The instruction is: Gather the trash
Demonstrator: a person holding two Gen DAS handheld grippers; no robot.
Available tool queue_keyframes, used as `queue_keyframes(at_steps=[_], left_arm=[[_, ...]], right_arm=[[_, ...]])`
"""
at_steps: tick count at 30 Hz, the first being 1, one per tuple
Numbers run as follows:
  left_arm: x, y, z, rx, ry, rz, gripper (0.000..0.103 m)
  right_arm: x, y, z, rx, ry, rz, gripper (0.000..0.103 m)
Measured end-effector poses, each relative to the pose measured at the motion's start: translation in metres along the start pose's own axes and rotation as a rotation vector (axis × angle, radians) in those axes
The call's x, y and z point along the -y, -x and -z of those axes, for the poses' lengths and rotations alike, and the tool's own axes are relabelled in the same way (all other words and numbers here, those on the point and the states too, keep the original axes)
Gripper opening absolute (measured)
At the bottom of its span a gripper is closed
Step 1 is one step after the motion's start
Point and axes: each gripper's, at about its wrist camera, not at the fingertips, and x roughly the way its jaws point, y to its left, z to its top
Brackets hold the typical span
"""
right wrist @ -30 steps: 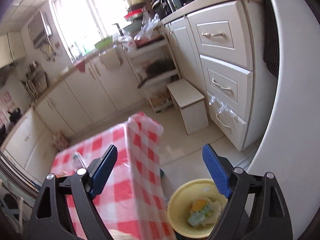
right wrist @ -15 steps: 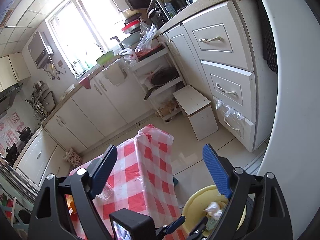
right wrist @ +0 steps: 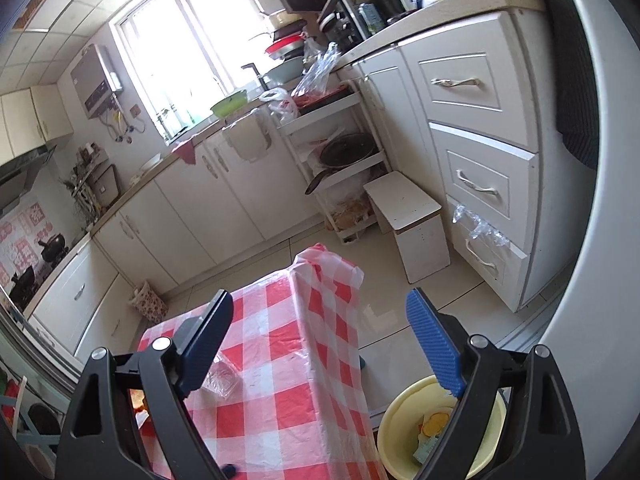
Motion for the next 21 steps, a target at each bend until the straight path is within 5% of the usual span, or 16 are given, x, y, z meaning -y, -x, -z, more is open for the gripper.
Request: queue_keyframes(at_steps=[5, 11, 21], left_arm=[[-0.071, 0.045, 0.008, 0.052, 0.049, -0.16, 0.084], [-0.112, 0.085, 0.016, 0.106, 0.058, -0.294, 0.084], [-0.13, 0.112, 0.018, 0.151, 0.033, -0.362, 0.084]], right_arm=[[-0.026, -0.009, 0.006, -0.015, 0.055, -0.018, 0.086], [-0.061, -0.022, 0.02, -0.05, 0.138, -0.039, 0.087], [-0.1, -0.047, 0.042, -0.111, 0.243, -0.043, 0.088]])
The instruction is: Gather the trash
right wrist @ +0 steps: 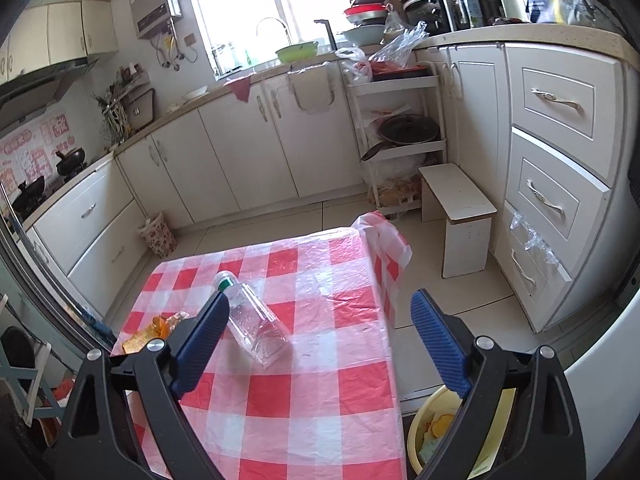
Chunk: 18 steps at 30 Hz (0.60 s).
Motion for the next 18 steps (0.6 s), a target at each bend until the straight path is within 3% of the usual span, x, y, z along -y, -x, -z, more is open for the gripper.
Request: queue_keyframes(at_steps=[12, 18], left_arm=[[-0.033, -0.011, 0.005, -0.023, 0.039, -0.049, 0.085], [-0.05, -0.003, 0.006, -0.01, 0.021, -0.048, 0.085]], right_arm=[[-0.023, -0.015, 0.004, -0.04, 0.054, 0.009, 0.091], [-0.054, -0.001, 0.017, -0.01, 0.16, 0.012, 0.093]])
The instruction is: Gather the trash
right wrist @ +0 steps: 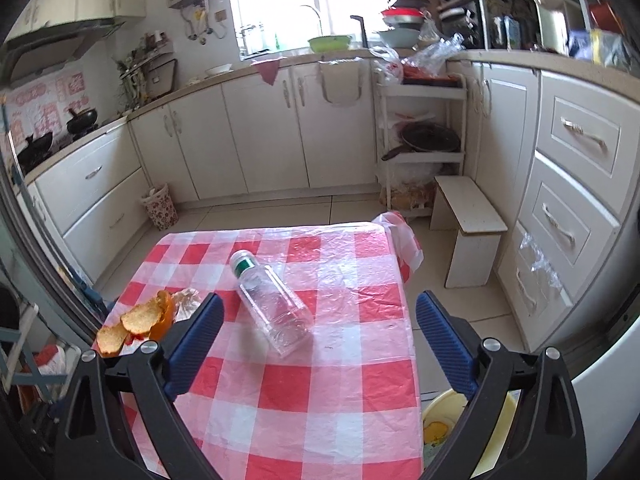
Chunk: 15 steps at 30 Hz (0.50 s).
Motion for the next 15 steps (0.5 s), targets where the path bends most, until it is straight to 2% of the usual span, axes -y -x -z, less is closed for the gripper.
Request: queue_keyframes(at_steps=[8, 15], left_arm=[[-0.033, 0.018, 0.007, 0.031, 0.01, -0.024, 0.085], [-0.053, 0.028, 0.015, 0.047, 0.033, -0.014, 0.085]], right_arm=[[-0.046, 0.027, 0.036, 0.034, 0.138, -0.006, 0.094], [-0.068, 0.028, 0.058, 0.018, 0.187, -0.015, 0.094]])
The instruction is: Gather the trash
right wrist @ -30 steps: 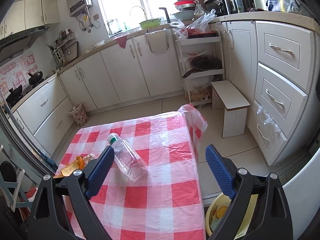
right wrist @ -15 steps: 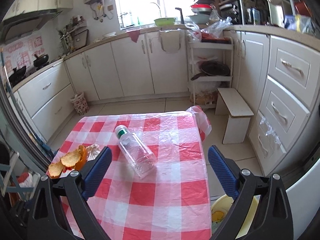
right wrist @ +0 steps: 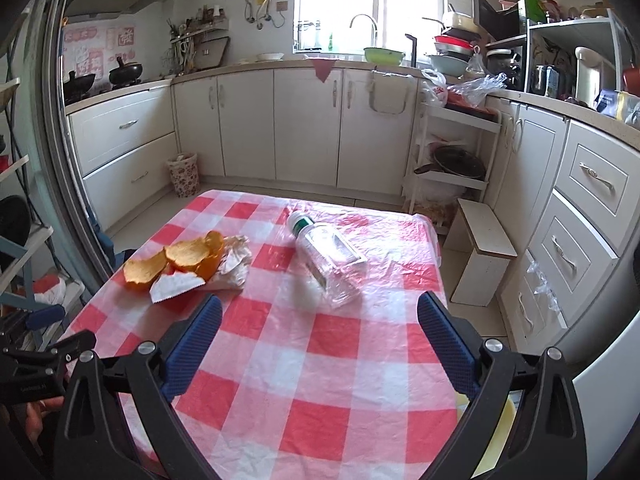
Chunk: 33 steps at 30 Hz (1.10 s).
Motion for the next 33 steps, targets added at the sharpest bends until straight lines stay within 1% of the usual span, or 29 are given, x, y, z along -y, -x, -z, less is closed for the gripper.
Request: queue_keyframes(at_steps=[8, 16, 20, 24, 33], left_arm=[[-0.005, 0.011, 0.003, 0.023, 0.003, 0.005, 0.084], [-0.004, 0.014, 0.005, 0.037, 0.02, 0.016, 0.085], [-0.002, 0.012, 0.005, 0.015, 0.011, 0.035, 0.084], [0.004, 0.012, 0.007, 0.015, -0.017, 0.021, 0.083], [0.001, 0.014, 0.006, 0.023, -0.001, 0.037, 0.083]], right_arm=[[-0.016, -0.001, 0.011, -0.003, 0.065, 0.027, 0.094], [-0.014, -0.001, 0.015, -0.005, 0.055, 0.033, 0.094], [-0.014, 0.0, 0.015, -0.006, 0.054, 0.032, 0.094], [-0.015, 0.0, 0.016, -0.005, 0.056, 0.032, 0.094], [-0.016, 0.0, 0.017, -0.005, 0.057, 0.031, 0.094]])
